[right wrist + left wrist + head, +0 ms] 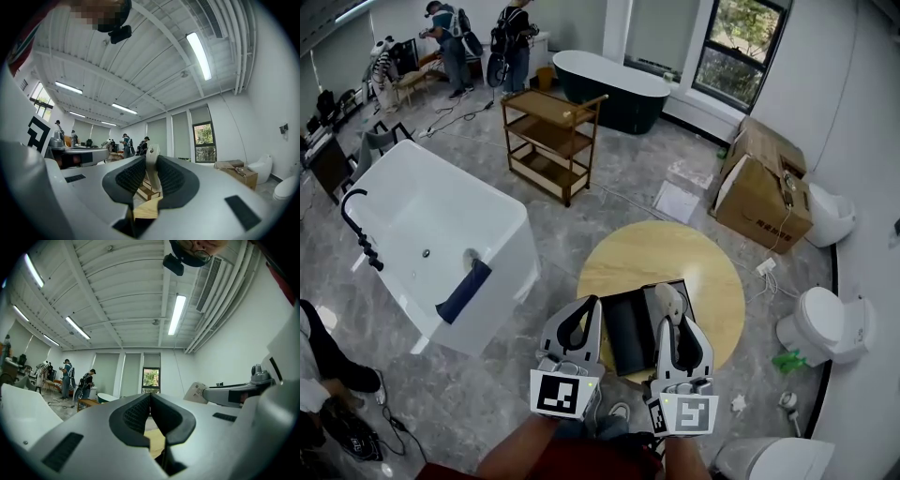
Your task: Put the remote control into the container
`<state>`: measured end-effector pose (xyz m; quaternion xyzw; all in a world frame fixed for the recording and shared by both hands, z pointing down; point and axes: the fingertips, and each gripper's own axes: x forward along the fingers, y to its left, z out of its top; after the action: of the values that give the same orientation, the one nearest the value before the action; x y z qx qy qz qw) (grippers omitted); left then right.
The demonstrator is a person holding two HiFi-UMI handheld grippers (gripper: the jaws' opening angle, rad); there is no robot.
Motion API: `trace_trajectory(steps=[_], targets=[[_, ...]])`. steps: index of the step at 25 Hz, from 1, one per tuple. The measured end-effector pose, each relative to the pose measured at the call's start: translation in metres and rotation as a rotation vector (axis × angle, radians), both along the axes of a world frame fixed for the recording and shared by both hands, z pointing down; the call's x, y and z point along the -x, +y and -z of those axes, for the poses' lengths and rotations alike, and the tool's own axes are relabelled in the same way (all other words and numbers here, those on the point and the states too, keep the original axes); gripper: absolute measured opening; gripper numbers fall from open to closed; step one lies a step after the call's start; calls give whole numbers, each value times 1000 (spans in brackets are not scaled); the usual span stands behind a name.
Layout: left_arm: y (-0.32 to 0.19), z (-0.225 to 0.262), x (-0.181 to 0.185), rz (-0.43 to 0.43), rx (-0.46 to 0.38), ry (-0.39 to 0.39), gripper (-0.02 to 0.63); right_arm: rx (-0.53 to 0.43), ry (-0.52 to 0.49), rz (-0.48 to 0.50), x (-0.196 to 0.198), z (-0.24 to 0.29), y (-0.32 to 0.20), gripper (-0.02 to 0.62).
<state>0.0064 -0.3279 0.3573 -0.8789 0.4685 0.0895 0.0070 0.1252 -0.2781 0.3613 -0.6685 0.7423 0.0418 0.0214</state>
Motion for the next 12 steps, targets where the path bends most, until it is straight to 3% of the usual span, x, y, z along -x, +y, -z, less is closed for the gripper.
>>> trace_trajectory(steps=[4,12], targets=[[-1,4,-14,30,-24,30,15,14,3,31,-14,-6,-8,97],[-1,-1,-28,40,-46,18,15,65,3,81,-21,-31,-19,97]])
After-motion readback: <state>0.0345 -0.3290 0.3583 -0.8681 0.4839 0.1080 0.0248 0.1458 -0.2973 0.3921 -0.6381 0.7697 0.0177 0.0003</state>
